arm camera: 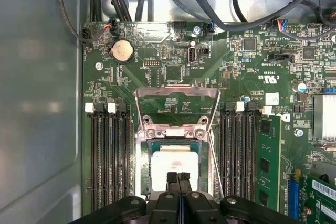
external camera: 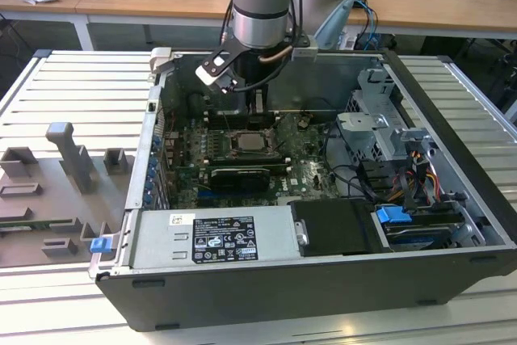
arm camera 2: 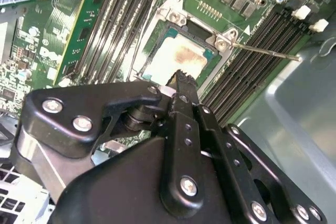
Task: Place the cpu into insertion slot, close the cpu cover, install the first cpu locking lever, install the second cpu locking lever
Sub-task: 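Close the cpu cover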
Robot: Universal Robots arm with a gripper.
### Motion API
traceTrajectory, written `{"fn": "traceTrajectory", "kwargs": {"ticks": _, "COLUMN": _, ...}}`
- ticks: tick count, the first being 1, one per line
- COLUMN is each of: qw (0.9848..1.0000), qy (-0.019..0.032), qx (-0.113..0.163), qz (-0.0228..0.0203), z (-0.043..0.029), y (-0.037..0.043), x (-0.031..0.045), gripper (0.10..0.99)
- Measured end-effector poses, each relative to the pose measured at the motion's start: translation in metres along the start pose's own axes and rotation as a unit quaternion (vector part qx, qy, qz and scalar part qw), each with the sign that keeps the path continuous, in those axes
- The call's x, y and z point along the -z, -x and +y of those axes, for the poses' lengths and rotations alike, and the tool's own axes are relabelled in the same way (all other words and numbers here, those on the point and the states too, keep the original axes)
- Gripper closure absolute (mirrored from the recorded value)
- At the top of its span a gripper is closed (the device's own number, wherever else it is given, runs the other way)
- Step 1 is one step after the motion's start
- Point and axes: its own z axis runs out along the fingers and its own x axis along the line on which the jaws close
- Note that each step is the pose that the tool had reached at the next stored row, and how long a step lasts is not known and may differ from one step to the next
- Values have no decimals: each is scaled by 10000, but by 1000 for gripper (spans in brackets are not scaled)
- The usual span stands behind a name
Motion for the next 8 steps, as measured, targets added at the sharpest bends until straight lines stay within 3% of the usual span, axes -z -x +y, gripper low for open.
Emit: {"fn": "traceTrajectory", "kwargs": {"ticks": 8, "qw": 10000, "qy": 0, "qx": 0, "qz": 0, "z": 1, "y": 0, "x": 45, "gripper": 980}}
